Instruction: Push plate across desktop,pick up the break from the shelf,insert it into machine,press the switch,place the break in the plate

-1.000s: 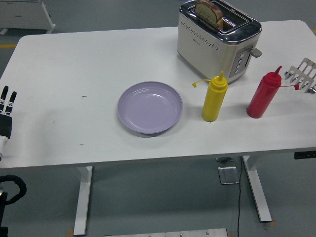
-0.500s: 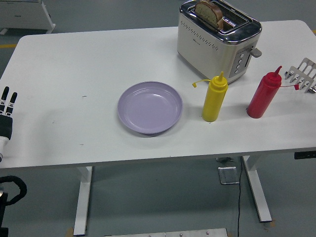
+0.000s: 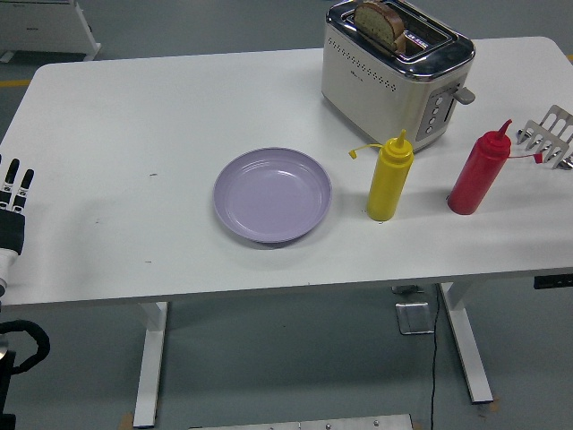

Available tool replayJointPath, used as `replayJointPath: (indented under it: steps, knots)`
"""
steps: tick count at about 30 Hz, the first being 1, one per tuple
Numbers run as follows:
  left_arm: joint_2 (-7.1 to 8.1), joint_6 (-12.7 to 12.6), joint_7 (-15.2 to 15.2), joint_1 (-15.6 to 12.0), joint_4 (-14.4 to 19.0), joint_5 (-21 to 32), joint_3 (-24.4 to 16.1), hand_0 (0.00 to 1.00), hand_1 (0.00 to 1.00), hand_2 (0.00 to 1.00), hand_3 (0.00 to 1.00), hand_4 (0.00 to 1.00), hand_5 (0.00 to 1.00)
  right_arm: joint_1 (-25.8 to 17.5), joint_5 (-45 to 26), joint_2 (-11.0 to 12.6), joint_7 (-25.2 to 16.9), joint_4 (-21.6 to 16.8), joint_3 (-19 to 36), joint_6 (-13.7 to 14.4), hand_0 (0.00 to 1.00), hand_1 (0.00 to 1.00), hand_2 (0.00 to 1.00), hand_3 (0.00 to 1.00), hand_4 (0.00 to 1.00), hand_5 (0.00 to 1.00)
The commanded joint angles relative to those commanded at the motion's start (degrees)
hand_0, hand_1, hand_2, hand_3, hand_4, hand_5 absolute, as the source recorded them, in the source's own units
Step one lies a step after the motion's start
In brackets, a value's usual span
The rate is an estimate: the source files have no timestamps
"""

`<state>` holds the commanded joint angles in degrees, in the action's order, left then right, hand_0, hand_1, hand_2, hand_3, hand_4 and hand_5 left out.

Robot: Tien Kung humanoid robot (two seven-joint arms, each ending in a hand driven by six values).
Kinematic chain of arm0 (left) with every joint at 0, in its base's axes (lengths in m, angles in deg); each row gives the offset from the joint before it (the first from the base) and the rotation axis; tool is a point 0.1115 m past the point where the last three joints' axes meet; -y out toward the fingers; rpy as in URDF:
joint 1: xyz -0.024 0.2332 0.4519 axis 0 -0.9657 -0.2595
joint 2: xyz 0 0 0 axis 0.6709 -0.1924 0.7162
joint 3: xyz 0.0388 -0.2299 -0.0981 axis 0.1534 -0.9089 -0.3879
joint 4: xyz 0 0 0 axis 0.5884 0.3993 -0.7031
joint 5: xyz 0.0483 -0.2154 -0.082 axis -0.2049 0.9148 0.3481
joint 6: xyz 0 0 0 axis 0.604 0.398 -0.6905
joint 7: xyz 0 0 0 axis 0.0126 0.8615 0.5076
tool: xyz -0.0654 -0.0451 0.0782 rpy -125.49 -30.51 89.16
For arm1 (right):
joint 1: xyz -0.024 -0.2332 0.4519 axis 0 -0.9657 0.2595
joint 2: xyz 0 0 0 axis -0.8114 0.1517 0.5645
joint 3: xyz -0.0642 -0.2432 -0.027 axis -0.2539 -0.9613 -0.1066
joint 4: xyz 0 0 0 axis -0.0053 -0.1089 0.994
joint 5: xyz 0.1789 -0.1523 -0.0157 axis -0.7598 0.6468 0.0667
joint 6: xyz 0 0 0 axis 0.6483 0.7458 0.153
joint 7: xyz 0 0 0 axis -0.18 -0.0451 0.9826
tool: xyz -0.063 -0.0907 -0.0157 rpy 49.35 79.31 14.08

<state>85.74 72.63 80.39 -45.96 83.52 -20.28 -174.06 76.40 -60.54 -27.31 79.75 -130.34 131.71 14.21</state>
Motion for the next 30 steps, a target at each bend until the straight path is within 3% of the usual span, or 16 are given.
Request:
replayJointPath:
  steps: [9,10,19,30]
  knots:
    - [0.04,-0.1,0.0,0.0,-0.1,-0.1,-0.5,0.859,0.862,0.922,0.844,0.596,0.998,6.3,16.4,-1.0,1.7,2.3,-10.5,2.5,0.854,0.809,0.817,0.828,0.718,0.324]
    - [0.06,-0.1,0.0,0.0,-0.1,-0.1,-0.6,0.856,0.862,0.922,0.844,0.595,0.998,6.9,18.1,-1.3,2.0,2.6,-11.4,2.6,0.862,0.824,0.843,0.858,0.772,0.322]
    - [0.12,-0.1,0.1,0.5,-0.2,-0.1,-0.2,0.857,0.861,0.922,0.845,0.595,0.998,15.6,34.6,-6.7,5.9,8.4,-21.2,1.7,0.868,0.832,0.860,0.876,0.793,0.321]
    - [0.31,-0.2,0.1,0.3,-0.2,-0.2,-0.4,0.856,0.860,0.921,0.843,0.596,0.998,21.1,49.5,-13.1,10.3,16.3,-26.4,-0.3,0.870,0.819,0.857,0.823,0.815,0.350]
